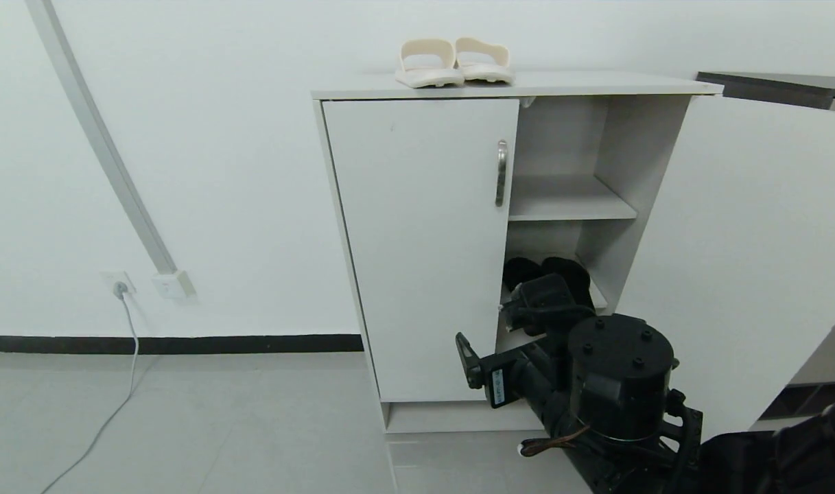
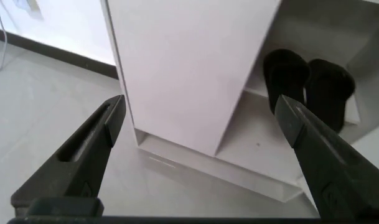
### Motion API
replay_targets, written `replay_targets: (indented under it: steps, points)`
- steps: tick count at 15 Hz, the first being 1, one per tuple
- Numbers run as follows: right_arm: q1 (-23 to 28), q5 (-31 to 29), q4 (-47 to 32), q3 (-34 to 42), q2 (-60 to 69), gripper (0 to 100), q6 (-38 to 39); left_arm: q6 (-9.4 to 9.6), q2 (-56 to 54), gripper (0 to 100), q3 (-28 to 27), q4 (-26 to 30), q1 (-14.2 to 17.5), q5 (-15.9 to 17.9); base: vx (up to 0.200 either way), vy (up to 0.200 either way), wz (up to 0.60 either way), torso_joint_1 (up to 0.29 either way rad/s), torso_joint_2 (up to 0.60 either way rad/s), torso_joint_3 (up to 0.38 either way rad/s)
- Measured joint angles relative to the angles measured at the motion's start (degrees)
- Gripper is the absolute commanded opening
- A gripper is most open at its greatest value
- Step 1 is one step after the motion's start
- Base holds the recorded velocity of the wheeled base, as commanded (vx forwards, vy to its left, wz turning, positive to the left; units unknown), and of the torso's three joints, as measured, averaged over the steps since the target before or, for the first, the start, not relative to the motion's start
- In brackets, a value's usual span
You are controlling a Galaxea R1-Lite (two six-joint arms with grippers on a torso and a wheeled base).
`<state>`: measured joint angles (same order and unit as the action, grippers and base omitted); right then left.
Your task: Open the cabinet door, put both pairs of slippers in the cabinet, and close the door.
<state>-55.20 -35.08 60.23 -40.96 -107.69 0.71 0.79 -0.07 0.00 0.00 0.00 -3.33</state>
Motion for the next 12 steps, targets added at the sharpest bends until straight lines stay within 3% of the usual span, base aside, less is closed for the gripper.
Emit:
replay_targets:
  steps: [12]
  points:
    - [0.2,-0.2,0.1,0.2,-0.1,100,-0.7,-0.35,0.0,0,0.0,0.0,0.0,-0.1,0.000,0.000,0.00,0.000,0.00,0.000]
